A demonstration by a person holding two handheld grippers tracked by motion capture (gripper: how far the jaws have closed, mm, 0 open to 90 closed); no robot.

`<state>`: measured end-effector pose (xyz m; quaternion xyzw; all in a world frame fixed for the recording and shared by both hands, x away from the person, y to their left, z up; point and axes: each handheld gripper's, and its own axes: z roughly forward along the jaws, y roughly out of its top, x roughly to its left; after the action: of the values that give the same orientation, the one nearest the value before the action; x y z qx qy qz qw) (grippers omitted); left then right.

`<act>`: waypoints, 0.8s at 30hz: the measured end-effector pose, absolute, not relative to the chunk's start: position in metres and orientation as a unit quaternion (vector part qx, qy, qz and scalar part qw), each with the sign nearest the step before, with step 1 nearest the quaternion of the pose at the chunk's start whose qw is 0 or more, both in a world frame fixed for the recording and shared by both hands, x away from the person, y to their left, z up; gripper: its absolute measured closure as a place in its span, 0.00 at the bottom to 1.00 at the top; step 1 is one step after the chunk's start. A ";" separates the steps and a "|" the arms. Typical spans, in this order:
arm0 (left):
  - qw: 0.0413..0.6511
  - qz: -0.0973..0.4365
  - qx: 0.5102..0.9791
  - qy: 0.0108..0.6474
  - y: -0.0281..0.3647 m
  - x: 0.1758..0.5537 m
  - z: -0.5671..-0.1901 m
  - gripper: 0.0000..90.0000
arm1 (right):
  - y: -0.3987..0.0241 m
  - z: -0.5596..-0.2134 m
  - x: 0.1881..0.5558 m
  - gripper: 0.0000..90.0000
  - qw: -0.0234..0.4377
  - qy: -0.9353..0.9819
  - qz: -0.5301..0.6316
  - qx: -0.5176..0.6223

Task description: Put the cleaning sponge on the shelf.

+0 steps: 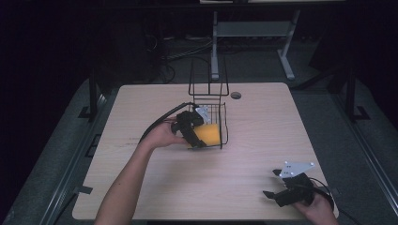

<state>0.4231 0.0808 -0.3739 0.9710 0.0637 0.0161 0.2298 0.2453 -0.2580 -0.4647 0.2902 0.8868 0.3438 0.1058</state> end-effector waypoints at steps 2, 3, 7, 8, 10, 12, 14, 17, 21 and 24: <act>0.233 0.014 0.970 0.065 0.079 0.425 -0.375 0.24 | -0.258 -0.465 0.246 0.15 0.105 0.888 0.342 0.289; 0.233 0.014 0.970 0.065 0.079 0.425 -0.375 0.23 | -0.258 -0.465 0.246 0.15 0.104 0.886 0.345 0.291; 0.220 0.021 0.974 0.059 0.074 0.427 -0.376 0.24 | -0.258 -0.465 0.246 0.15 0.105 0.888 0.343 0.288; 0.221 0.023 0.973 0.057 0.073 0.427 -0.375 0.24 | -0.258 -0.465 0.246 0.15 0.104 0.888 0.343 0.288; 0.219 0.022 0.974 0.052 0.070 0.428 -0.371 0.24 | -0.258 -0.465 0.246 0.15 0.102 0.888 0.342 0.289; 0.225 0.025 0.973 0.051 0.069 0.430 -0.372 0.24 | -0.257 -0.465 0.246 0.15 0.103 0.889 0.342 0.287; 0.220 0.023 0.974 0.051 0.068 0.433 -0.375 0.23 | -0.257 -0.466 0.247 0.15 0.104 0.889 0.342 0.287; 0.214 0.024 0.975 0.048 0.066 0.436 -0.375 0.24 | -0.257 -0.466 0.247 0.15 0.102 0.890 0.341 0.286; 0.217 0.027 0.975 0.040 0.060 0.442 -0.373 0.23 | -0.256 -0.467 0.247 0.15 0.097 0.888 0.341 0.292; 0.212 0.021 0.976 0.042 0.059 0.447 -0.374 0.23 | -0.257 -0.467 0.248 0.15 0.098 0.889 0.341 0.290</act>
<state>0.4473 0.0586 -0.3739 0.9762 0.0424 0.0211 0.2118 0.2477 -0.2569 -0.4668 0.2896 0.8891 0.3407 0.0983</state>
